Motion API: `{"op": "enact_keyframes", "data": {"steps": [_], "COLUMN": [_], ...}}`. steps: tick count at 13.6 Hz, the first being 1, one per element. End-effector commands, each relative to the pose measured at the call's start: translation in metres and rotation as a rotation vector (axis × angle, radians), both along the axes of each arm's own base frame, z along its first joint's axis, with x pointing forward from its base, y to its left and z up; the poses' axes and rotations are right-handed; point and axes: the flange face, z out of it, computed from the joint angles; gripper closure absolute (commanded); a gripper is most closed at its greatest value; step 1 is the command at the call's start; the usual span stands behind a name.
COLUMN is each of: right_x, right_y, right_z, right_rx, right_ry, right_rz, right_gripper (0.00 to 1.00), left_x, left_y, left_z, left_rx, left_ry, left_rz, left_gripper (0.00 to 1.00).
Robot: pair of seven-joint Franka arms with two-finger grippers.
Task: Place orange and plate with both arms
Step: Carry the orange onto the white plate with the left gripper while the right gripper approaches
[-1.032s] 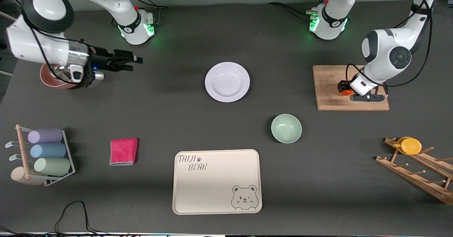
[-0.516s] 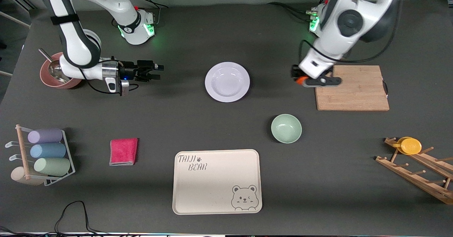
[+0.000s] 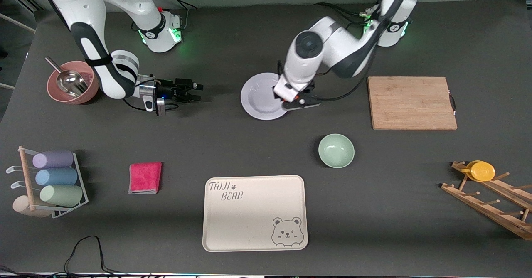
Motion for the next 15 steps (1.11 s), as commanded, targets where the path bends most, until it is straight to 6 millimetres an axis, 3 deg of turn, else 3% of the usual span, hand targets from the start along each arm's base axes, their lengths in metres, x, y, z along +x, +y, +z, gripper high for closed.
{"op": "enact_keyframes", "data": {"steps": [1, 4, 5, 6, 7, 9, 11, 12, 13, 15], "right_x": [-0.004, -0.013, -0.016, -0.018, -0.018, -0.019, -0.017, -0.017, -0.018, -0.021], "right_y": [0.008, 0.018, 0.024, 0.03, 0.032, 0.036, 0.039, 0.04, 0.049, 0.064], "right_z": [-0.018, -0.038, -0.041, -0.043, -0.043, -0.043, -0.043, -0.043, -0.043, -0.043], "right_rx": [0.008, 0.007, 0.009, 0.015, 0.018, 0.022, 0.02, 0.021, 0.031, 0.035], "right_ry": [-0.017, -0.008, 0.003, 0.01, 0.013, 0.023, 0.022, 0.023, 0.026, 0.03], "right_rz": [-0.024, -0.051, -0.058, -0.057, -0.062, -0.057, -0.053, -0.057, -0.064, -0.085], "right_gripper": [0.0, 0.0, 0.0, 0.0, 0.0, 0.0, 0.0, 0.07, 0.25, 0.52], "left_x": [-0.01, -0.015, -0.016, -0.018, -0.018, -0.01, 0.013, 0.028, 0.04, 0.06], "left_y": [-0.044, -0.055, -0.054, -0.054, -0.053, -0.046, -0.024, -0.007, 0.013, 0.053], "left_z": [-0.05, -0.065, -0.068, -0.069, -0.068, -0.06, -0.024, 0.0, 0.026, 0.071], "left_rx": [0.043, 0.067, 0.073, 0.078, 0.087, 0.091, 0.116, 0.121, 0.135, 0.166], "left_ry": [-0.027, -0.039, -0.038, -0.034, -0.032, -0.035, -0.047, -0.05, -0.05, -0.036], "left_rz": [0.051, 0.071, 0.069, 0.066, 0.063, 0.063, 0.065, 0.044, 0.003, -0.014], "left_gripper": [1.0, 1.0, 0.93, 0.29, 0.0, 0.0, 0.0, 0.0, 0.0, 0.0]}}
